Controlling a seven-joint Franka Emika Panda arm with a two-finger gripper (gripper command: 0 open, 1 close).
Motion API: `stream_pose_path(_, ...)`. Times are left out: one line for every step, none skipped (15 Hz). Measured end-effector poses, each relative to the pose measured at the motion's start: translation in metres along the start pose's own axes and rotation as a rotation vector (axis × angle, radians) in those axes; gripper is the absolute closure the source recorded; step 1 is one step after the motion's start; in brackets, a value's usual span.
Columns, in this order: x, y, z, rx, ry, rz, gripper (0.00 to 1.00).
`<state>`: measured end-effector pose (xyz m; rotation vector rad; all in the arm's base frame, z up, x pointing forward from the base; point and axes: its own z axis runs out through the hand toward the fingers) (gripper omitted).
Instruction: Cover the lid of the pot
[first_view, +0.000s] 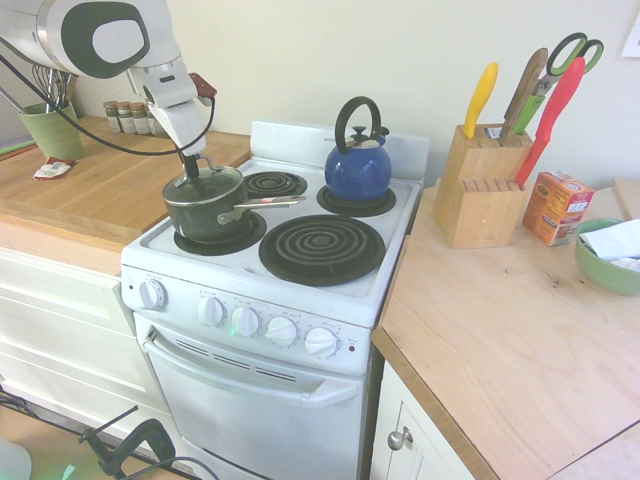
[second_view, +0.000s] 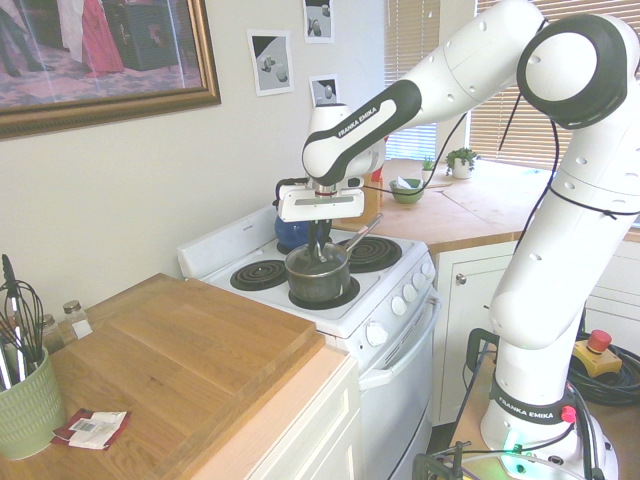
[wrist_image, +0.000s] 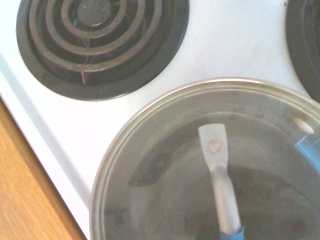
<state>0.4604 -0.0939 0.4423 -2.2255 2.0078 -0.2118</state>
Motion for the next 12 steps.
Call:
stream_pose_path(0.000,0.000,0.000,-0.005,-0.001,0.001,0.00)
stream_pose_path(0.002,0.001,0.001,-0.010,-0.002,0.005,0.00)
stream_pose_path(0.004,0.001,0.001,-0.015,-0.003,0.009,0.00)
stream_pose_path(0.005,0.001,0.002,-0.016,-0.004,0.012,0.00)
stream_pose_path(0.006,0.000,0.002,-0.018,-0.004,0.014,0.00)
stream_pose_path(0.005,0.000,0.002,-0.022,-0.005,0.014,0.00)
stream_pose_path(0.005,0.000,0.001,-0.029,-0.008,0.014,0.00)
stream_pose_path(0.005,0.000,0.000,-0.037,-0.009,0.013,0.00)
stream_pose_path(0.004,0.000,-0.001,-0.049,-0.005,0.016,0.00)
stream_pose_path(0.004,0.000,-0.003,-0.064,0.006,0.022,0.00)
stream_pose_path(0.004,0.000,-0.009,-0.070,0.018,0.026,0.00)
stream_pose_path(0.004,-0.002,-0.023,-0.069,0.029,0.021,0.00)
